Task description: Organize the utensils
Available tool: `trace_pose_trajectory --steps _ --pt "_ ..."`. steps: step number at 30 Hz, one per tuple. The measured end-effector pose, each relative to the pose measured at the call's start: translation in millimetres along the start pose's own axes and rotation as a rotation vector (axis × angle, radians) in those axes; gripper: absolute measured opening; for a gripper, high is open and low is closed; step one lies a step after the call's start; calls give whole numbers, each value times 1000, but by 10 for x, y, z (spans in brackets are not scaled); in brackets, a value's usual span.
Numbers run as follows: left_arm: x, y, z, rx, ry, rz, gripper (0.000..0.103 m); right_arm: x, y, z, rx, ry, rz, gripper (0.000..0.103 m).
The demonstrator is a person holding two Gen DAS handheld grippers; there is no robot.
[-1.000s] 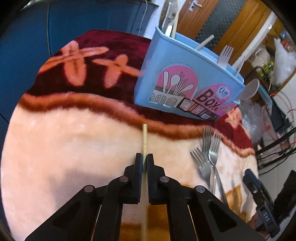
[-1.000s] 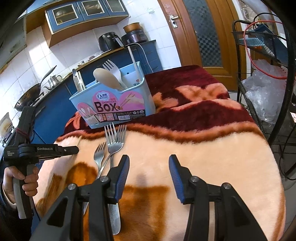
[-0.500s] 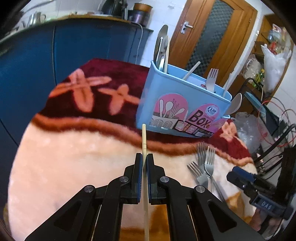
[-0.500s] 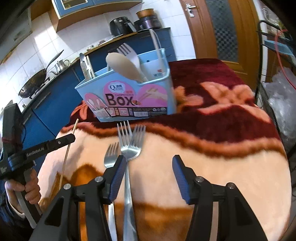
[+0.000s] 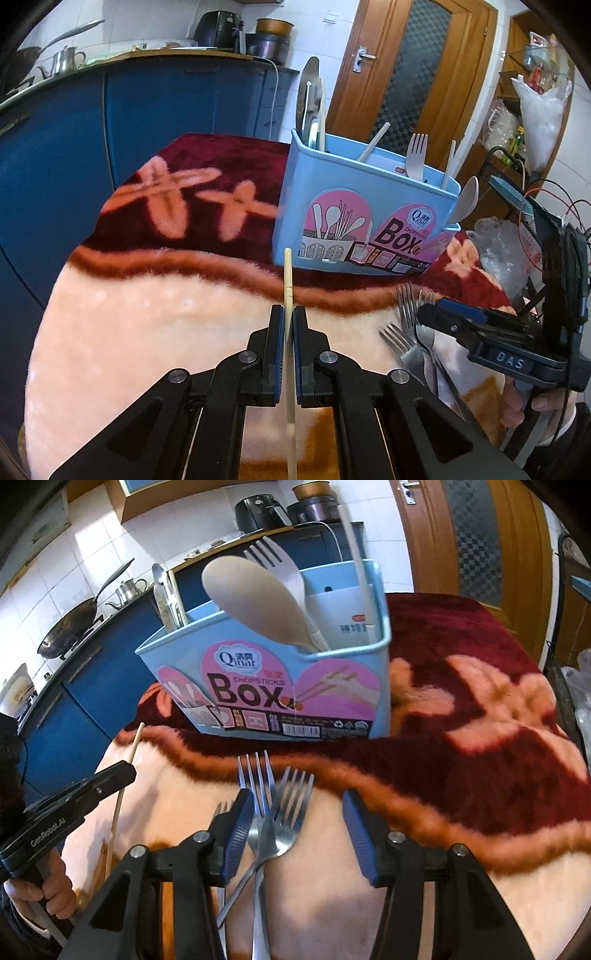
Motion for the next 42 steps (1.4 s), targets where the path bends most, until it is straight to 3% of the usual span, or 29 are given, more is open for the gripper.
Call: trace_pose_trajectory --steps 3,5,7,10,25,33,42 --pt "-6 -2 1 -3 2 0 4 10 -20 -10 14 4 1 40" --pt "-8 -2 2 -3 2 1 4 8 -9 -14 36 2 4 24" --pt "-7 -2 1 -5 4 0 4 4 13 -26 49 6 13 15" --pt "-8 -1 0 -5 3 0 4 -1 78 -86 64 28 44 8" --pt "-7 77 14 -1 -5 21 4 6 565 -199 109 9 237 4" --pt "7 133 26 -4 -5 38 4 27 918 -271 78 26 370 4" --pt "199 443 57 -29 -2 183 4 142 1352 -331 4 60 548 4"
Point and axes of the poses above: each gripper's, at about its wrist camera, not at the fingertips, and y roughly against the way its jaws point, z to its right, x to its top, the point moved 5 cm from there along -y, roughly the way its jaws point, and after that the axes turned 3 degrees about -y, right-handed, at the moved point
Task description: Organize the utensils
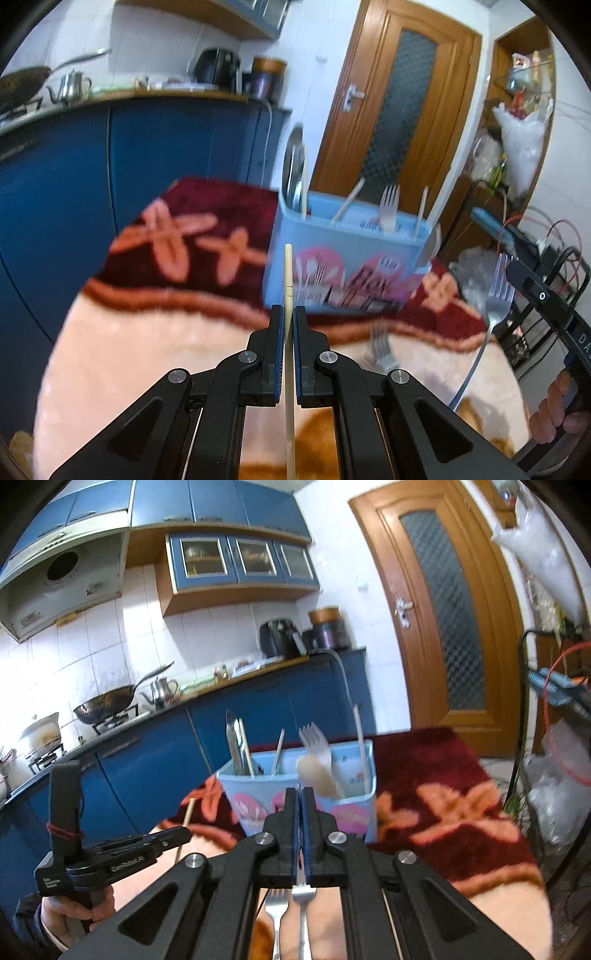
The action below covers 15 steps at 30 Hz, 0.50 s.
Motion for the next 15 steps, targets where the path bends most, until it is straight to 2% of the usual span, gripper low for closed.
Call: trace_pose_trajectory --steps 4,15 --pt "220 136 31 -12 -15 85 4 139 76 -2 -35 24 57 4" --pt "901 303 211 -29 -40 346 4 364 133 91 -81 35 118 4"
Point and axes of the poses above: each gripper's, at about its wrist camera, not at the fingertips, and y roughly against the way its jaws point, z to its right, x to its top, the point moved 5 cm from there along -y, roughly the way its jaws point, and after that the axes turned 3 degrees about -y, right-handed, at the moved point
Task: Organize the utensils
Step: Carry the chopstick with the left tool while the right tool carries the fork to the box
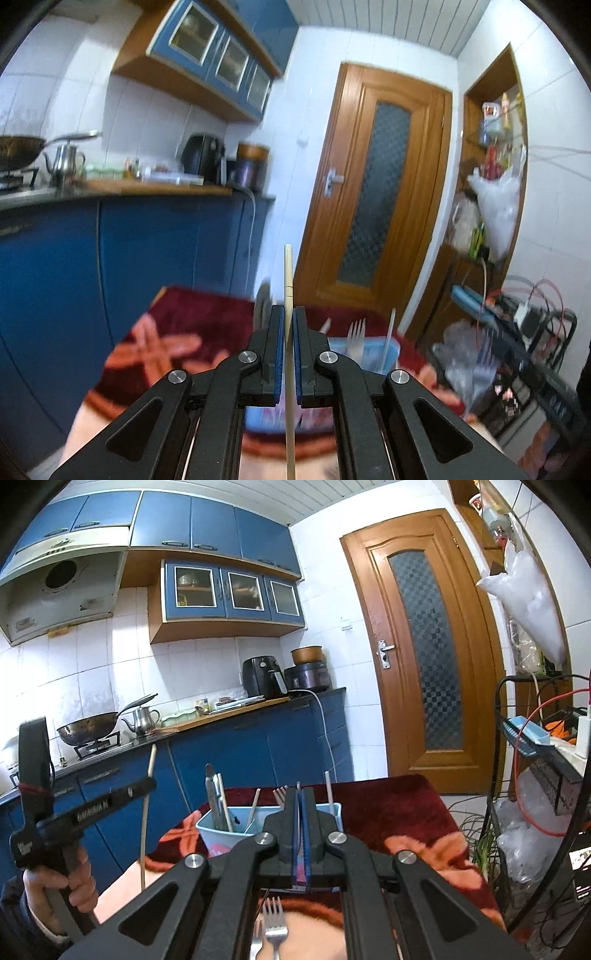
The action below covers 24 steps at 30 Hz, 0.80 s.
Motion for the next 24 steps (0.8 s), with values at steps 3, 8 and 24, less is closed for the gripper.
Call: trace_pose_trajectory --steps 3,8,24 --pt "157 -71 15 9 -8 69 4 24 8 3 -13 18 10 4" --pt "356 -216 -34 18 20 166 4 75 1 31 -34 37 26 4" --pt "299 -679 -178 147 43 285 5 166 -172 161 -99 80 38 4"
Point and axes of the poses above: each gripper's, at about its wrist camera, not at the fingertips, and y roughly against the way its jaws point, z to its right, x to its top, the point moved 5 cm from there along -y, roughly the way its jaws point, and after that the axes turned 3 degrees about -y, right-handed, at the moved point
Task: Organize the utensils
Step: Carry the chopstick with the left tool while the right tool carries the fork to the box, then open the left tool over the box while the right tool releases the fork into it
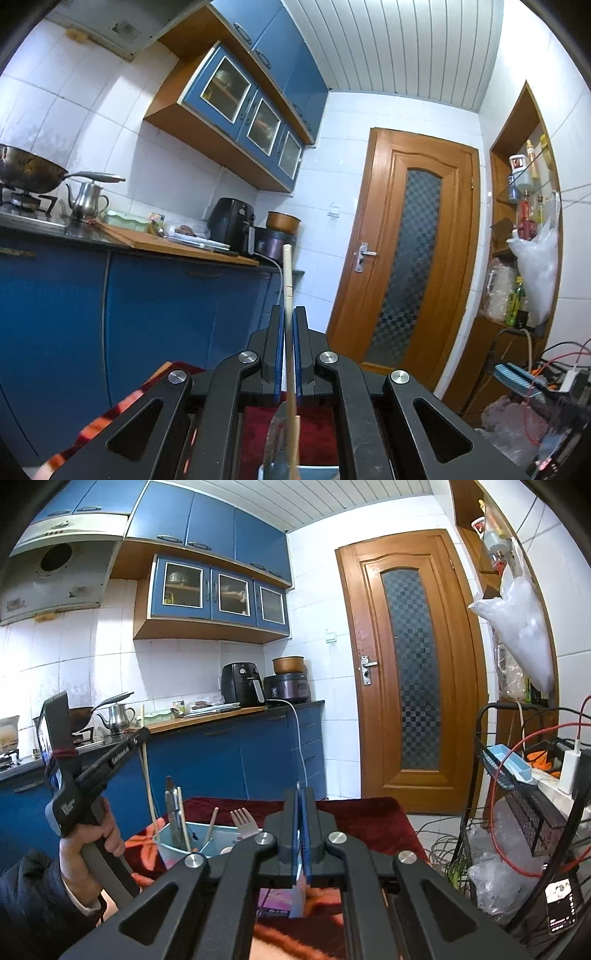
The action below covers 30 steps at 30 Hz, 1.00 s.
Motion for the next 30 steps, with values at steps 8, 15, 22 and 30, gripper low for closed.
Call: trace_pose_trajectory --steps 8,15,22,30 --pt "-22 -78 -56 24 1 19 5 162 -169 30 -33 14 32 4" --pt "-140 -105 -48 41 -26 6 5 321 -349 37 -79 42 75 4" --pt "-223 -146 -12 33 -49 -23 5 401 -569 34 -119 60 110 4" --pt "-290 -151 29 18 -85 -86 5 187 -766 -43 -117 94 89 5"
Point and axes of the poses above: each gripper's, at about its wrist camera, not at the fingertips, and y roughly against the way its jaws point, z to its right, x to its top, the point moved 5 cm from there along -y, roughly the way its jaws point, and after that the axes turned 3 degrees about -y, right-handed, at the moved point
